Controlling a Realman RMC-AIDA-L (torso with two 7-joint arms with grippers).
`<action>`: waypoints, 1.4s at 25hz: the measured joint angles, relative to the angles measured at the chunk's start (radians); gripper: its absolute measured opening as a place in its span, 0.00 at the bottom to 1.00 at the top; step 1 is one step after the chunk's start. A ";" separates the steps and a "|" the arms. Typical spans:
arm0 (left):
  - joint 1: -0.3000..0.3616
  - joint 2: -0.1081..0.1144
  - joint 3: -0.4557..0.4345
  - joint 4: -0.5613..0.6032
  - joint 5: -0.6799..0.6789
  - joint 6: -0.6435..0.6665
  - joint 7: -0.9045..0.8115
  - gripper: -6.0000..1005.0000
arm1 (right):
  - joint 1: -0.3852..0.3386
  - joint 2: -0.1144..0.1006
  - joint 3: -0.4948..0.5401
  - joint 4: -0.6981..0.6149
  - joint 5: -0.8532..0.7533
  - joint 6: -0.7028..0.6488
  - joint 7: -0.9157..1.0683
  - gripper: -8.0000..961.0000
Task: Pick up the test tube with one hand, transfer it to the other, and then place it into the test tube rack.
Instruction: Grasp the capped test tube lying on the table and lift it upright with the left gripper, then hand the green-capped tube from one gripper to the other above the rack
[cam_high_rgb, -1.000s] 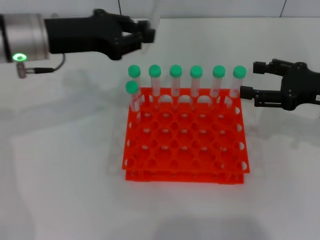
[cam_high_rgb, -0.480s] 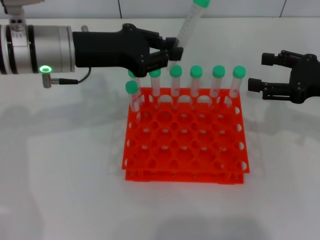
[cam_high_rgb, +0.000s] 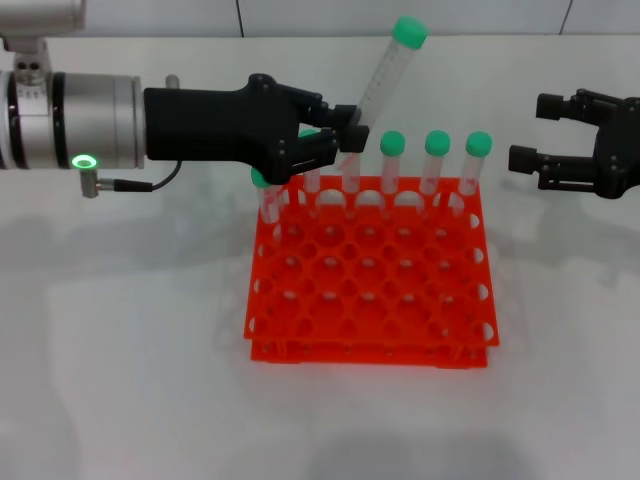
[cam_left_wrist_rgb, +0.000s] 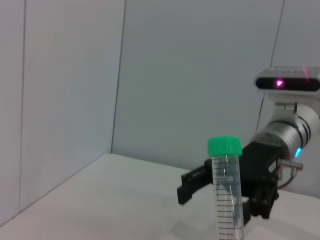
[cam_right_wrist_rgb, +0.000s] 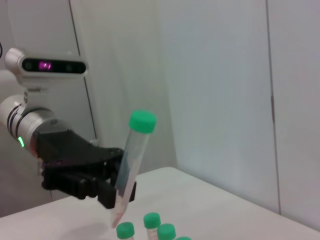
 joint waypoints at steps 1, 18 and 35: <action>0.003 0.001 0.000 0.000 0.001 0.001 0.000 0.19 | 0.000 0.000 0.006 0.000 0.000 -0.002 0.000 0.89; -0.001 0.007 0.000 -0.006 0.043 0.001 0.008 0.19 | 0.020 0.024 0.017 -0.048 0.030 -0.006 0.005 0.89; -0.019 -0.001 0.000 -0.010 0.043 -0.021 0.021 0.19 | 0.059 0.028 -0.007 -0.051 0.066 -0.033 0.028 0.89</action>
